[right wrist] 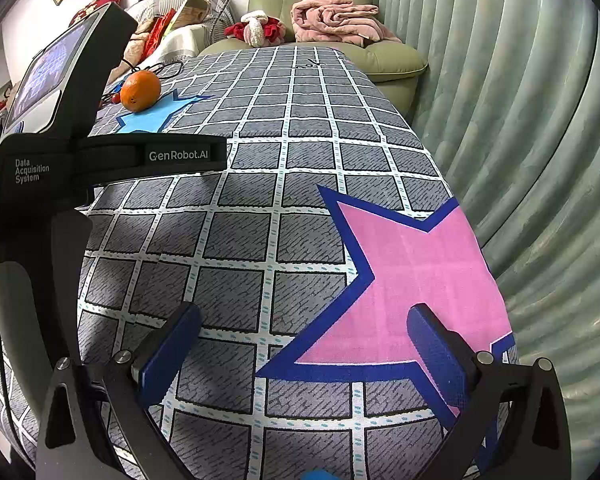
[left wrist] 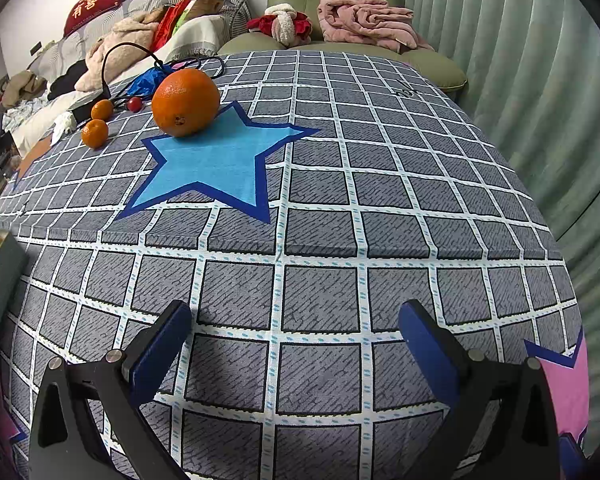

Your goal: Organize snacks

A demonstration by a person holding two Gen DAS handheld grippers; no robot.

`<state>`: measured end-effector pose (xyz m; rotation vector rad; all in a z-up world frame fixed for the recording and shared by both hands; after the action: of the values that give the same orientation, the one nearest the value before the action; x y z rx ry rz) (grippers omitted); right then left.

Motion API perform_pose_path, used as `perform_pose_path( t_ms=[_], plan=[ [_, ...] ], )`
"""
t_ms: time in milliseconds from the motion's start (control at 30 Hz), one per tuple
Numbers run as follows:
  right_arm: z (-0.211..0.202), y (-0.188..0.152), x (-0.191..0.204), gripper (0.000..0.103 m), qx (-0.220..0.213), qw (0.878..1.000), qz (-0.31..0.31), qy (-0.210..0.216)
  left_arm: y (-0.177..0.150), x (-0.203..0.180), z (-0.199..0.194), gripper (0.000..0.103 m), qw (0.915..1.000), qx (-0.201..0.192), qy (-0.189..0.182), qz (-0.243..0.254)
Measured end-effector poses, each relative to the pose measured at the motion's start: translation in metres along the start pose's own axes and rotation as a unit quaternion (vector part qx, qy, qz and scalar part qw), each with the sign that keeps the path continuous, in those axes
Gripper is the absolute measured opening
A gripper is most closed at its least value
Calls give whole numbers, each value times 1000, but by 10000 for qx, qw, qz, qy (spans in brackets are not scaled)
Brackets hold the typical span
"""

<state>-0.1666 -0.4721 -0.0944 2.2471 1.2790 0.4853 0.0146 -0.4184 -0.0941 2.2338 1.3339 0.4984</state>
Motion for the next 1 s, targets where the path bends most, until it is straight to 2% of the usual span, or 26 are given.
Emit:
perform_pose_path(
  t_ms=[1000],
  plan=[
    [1, 1, 0, 103, 3, 10000, -7, -3, 0, 0, -1, 103, 10000, -3, -3, -3]
  ],
)
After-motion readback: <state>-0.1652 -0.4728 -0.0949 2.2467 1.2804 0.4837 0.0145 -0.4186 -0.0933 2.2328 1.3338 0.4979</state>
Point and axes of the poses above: each gripper's, at about its wrist camera, not at the fingertips, and z roughly the way its jaws point, x to its left, y to its top, the point moved 4 cm from there along z, roughly the way its jaws point, and after that the axes turned 5 degrees about y, right-handed, at the moved point
